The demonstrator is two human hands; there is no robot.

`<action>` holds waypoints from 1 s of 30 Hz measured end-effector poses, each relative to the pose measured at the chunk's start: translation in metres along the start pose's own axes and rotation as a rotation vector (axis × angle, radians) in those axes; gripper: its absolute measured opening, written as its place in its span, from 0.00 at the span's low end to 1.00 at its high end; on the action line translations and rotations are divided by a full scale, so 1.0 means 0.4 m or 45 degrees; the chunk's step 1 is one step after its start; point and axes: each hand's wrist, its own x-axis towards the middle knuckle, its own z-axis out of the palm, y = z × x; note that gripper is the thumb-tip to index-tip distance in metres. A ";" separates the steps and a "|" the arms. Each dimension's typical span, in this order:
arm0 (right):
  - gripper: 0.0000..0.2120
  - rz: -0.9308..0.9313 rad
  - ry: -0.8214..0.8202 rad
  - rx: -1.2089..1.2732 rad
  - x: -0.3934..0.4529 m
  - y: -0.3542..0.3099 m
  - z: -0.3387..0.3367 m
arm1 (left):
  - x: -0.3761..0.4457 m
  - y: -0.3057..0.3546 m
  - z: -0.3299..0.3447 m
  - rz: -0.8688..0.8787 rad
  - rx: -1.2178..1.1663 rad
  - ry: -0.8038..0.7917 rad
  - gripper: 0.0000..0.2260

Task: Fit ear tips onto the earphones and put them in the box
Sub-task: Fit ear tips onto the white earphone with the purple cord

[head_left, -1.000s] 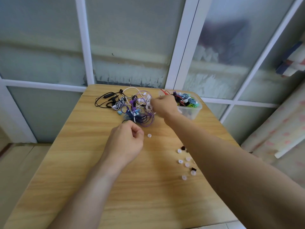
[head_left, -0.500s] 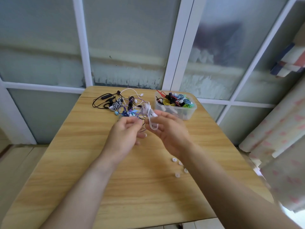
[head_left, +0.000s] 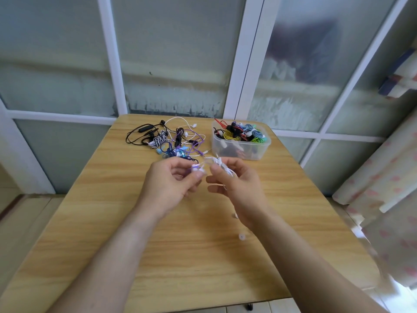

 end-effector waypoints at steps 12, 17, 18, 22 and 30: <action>0.13 0.093 0.076 0.183 -0.012 -0.021 -0.056 | 0.000 -0.007 -0.005 0.209 0.482 0.145 0.03; 0.15 0.053 0.171 0.235 -0.021 -0.025 -0.067 | 0.003 -0.017 -0.010 0.145 0.522 0.377 0.04; 0.15 0.046 0.179 0.240 -0.025 -0.028 -0.069 | 0.007 -0.019 -0.014 0.118 0.526 0.397 0.03; 0.15 -0.009 0.139 0.197 -0.051 -0.040 -0.071 | -0.001 -0.001 -0.014 0.107 0.582 0.527 0.10; 0.13 -0.609 -0.024 -0.684 -0.120 -0.005 -0.034 | -0.095 0.065 0.059 -0.213 -0.327 -0.197 0.15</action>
